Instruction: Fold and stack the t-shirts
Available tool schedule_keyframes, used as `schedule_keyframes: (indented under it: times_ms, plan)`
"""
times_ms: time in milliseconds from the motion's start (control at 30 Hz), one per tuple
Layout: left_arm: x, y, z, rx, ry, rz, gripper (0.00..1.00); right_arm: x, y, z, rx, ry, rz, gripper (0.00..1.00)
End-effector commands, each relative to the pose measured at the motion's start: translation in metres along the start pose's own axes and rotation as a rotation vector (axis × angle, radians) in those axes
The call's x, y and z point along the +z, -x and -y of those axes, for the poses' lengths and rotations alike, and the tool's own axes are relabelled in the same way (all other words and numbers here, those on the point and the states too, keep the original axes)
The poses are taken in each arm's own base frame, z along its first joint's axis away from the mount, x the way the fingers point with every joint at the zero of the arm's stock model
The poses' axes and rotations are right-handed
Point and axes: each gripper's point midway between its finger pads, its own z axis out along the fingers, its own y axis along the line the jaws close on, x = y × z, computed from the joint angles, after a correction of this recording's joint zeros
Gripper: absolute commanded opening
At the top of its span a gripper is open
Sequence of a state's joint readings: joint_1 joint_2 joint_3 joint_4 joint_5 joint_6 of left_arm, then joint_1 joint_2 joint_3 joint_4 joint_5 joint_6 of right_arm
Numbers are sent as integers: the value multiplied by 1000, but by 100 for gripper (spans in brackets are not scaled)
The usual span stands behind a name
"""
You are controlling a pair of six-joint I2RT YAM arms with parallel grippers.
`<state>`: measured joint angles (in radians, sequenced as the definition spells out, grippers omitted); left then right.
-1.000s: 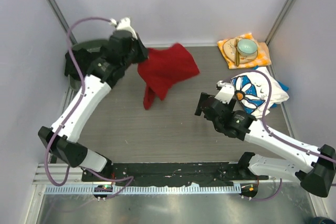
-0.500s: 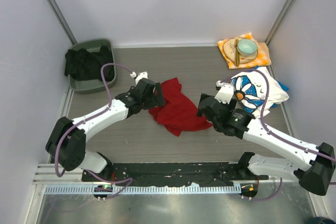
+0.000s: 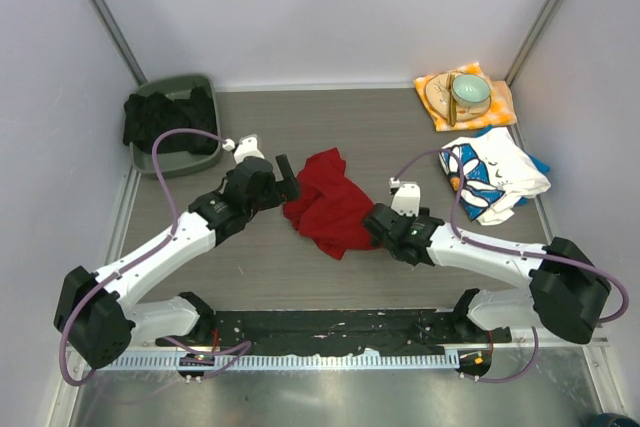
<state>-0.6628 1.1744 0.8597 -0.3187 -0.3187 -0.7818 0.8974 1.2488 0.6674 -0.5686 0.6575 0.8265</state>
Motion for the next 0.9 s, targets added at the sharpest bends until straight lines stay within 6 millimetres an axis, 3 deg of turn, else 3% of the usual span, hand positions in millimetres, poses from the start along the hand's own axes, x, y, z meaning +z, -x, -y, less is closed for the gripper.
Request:
schedule_keyframes:
  times_ms: [0, 200, 433, 567, 633, 733, 767, 867]
  plan:
    - [-4, 9, -7, -9, 16, 54, 100, 5, 17, -21, 79, 38, 65, 79]
    - [-2, 4, -14, 16, 38, 40, 100, 15, 11, -28, 64, 27, 41, 62]
    - [0, 2, -14, 23, 41, 39, 100, 22, 1, -11, 54, -32, 57, 50]
    - [3, -1, -14, 23, 39, 27, 100, 26, -2, -8, 52, -50, 60, 33]
    - [4, -3, -14, 22, 39, 22, 100, 29, -5, -8, 45, -60, 54, 31]
    - [5, -4, -16, 25, 46, 19, 100, 33, -8, -9, 35, -70, 48, 12]
    - [5, -5, -17, 28, 48, 16, 100, 34, -9, -9, 31, -75, 46, 1]
    - [4, -8, -19, 27, 53, 7, 100, 32, -2, -11, 28, -79, 56, 1]
